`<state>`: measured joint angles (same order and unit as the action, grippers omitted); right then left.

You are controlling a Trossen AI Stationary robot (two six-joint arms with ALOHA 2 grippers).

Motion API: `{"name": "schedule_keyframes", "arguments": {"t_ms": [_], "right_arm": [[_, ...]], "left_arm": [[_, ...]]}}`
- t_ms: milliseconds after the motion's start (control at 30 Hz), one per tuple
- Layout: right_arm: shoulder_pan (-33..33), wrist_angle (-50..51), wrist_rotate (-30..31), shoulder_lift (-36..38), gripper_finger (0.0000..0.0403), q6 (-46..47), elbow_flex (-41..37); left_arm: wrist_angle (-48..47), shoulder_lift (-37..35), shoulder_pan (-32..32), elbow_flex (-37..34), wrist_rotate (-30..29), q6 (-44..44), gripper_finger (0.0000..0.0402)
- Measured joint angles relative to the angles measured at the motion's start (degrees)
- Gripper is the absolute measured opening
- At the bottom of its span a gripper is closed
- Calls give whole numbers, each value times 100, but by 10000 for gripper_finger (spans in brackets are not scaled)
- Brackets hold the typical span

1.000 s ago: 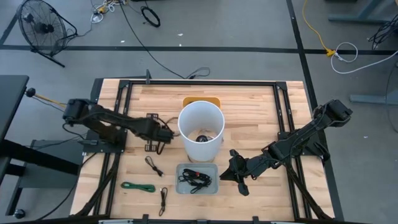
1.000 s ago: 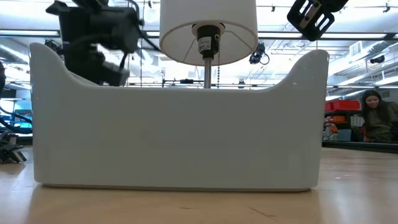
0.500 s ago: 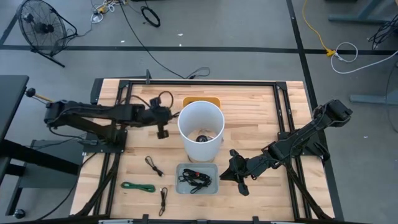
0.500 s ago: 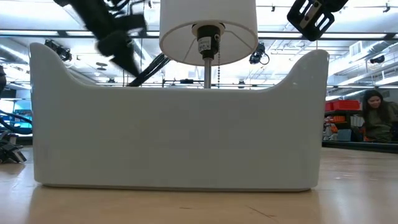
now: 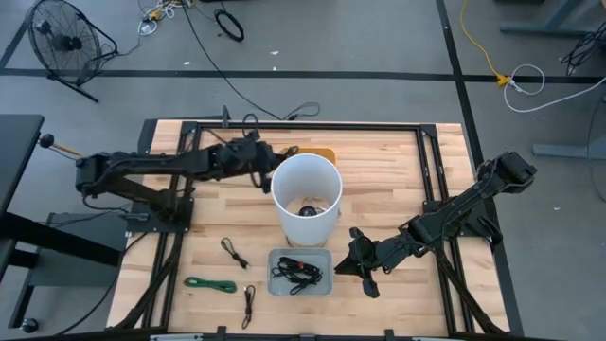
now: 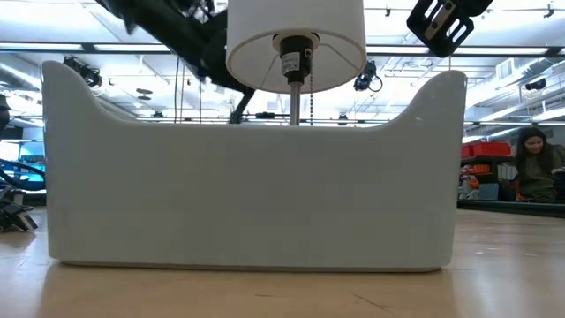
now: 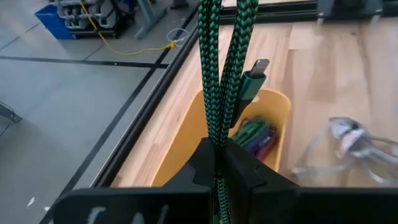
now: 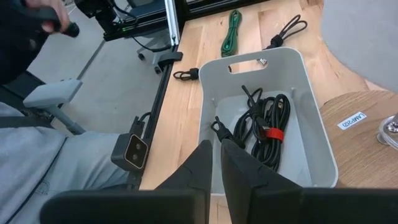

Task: Pick & Place USB Port
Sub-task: Put the green charger cable into the yellow bin

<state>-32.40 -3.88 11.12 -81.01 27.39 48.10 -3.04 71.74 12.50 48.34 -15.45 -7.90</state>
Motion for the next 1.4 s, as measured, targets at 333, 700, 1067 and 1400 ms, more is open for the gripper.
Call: {"name": "schedule_keyframes", "arguments": {"t_ms": [333, 700, 1067, 1400], "right_arm": [[-2, 11, -1, 0, 38, -78, 0], [-2, 12, -1, 0, 38, -91, 0], [-1, 11, -1, 0, 38, -92, 0], [-2, 11, 1, 0, 38, -93, 0]], "left_arm": [[1452, 1331, 288, 7, 469, -78, 13], [1469, 2013, 410, 0, 308, -157, 13], [925, 2031, 410, 4, 307, -9, 14], [857, 2031, 428, 4, 264, 142, 40]]}}
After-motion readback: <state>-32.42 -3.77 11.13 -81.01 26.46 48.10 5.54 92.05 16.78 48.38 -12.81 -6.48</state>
